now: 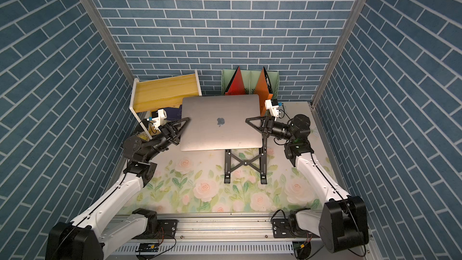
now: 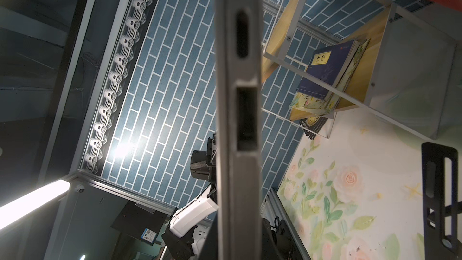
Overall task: Close the laptop lid and set it aside
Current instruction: Place the laptop on the shelf.
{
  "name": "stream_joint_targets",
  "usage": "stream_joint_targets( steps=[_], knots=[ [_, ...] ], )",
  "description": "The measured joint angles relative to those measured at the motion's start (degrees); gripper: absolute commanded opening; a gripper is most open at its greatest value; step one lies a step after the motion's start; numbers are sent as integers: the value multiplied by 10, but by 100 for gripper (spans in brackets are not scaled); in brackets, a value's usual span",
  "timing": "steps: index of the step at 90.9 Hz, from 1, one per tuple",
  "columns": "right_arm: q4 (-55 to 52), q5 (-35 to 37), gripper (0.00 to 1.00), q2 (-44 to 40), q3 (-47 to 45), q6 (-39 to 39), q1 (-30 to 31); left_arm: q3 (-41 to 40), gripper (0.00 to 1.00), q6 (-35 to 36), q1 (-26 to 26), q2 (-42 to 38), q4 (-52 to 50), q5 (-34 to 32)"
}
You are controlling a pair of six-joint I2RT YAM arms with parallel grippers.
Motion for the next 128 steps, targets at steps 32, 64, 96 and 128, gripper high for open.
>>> stream_joint_targets(
  steps=[32,64,96,128],
  knots=[
    [130,69,0,-6,-72,78,10,94,88,240,22,-215,-314,-298],
    [274,172,0,20,-73,159,41,200,91,305,23,-256,-344,-403],
    [246,390,0,45,-57,135,149,382,90,283,23,-229,-423,-393],
    [135,538,0,111,57,48,255,373,90,291,23,-232,-501,-352]
  ],
)
